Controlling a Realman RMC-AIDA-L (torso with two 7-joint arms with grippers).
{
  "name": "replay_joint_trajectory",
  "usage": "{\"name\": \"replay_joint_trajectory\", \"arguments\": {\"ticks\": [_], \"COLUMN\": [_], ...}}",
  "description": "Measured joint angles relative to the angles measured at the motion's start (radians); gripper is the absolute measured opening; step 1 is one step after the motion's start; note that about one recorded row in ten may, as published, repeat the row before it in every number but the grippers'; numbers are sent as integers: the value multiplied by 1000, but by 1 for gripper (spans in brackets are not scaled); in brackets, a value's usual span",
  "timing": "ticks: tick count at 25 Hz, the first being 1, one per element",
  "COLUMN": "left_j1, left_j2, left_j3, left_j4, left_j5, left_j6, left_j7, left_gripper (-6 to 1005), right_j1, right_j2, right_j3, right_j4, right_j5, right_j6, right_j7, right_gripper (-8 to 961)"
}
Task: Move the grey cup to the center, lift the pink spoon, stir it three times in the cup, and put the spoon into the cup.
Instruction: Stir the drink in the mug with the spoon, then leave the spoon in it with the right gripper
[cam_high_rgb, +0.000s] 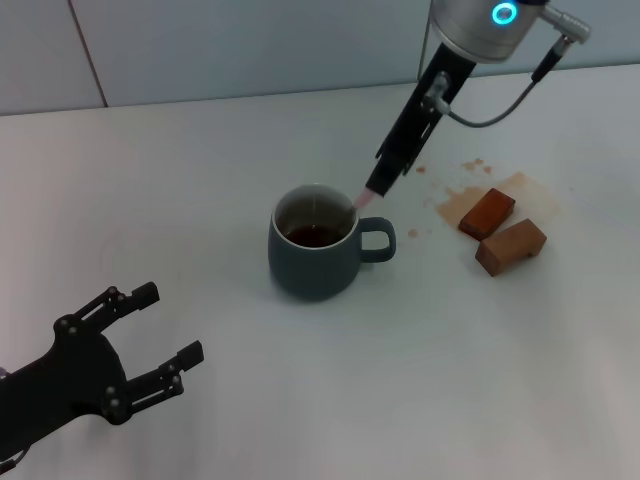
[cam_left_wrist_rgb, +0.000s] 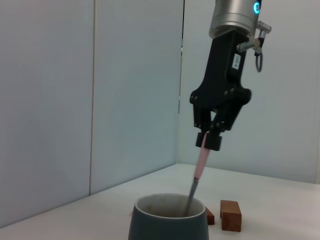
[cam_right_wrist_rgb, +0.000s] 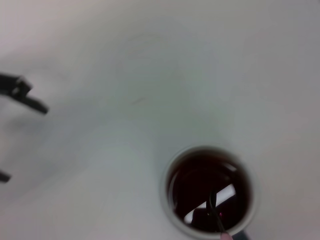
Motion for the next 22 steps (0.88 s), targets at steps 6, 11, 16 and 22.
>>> {"name": "replay_joint_trajectory", "arguments": {"ticks": [6, 11, 16, 22], "left_j1": [0, -2, -5, -7], "left_j2": [1, 2, 2, 1], "left_j3": [1, 8, 9, 9], "left_j4": [0, 0, 0, 0], "left_j5": [0, 0, 0, 0], "left_j6": [0, -1, -2, -2], "left_j7": [0, -5, -8, -9], "left_gripper": [859, 859, 859, 859], "right_j1": [-1, 8, 18, 21], "right_j2": [-1, -8, -5, -4], "right_j3": [5, -1, 1, 4], "right_j4": [3, 25, 32, 44], "right_j5": [41, 0, -3, 29], "right_j6": [56, 64, 21, 64], "right_j7": [-9, 6, -8, -15], "right_gripper": [167, 173, 179, 186]}}
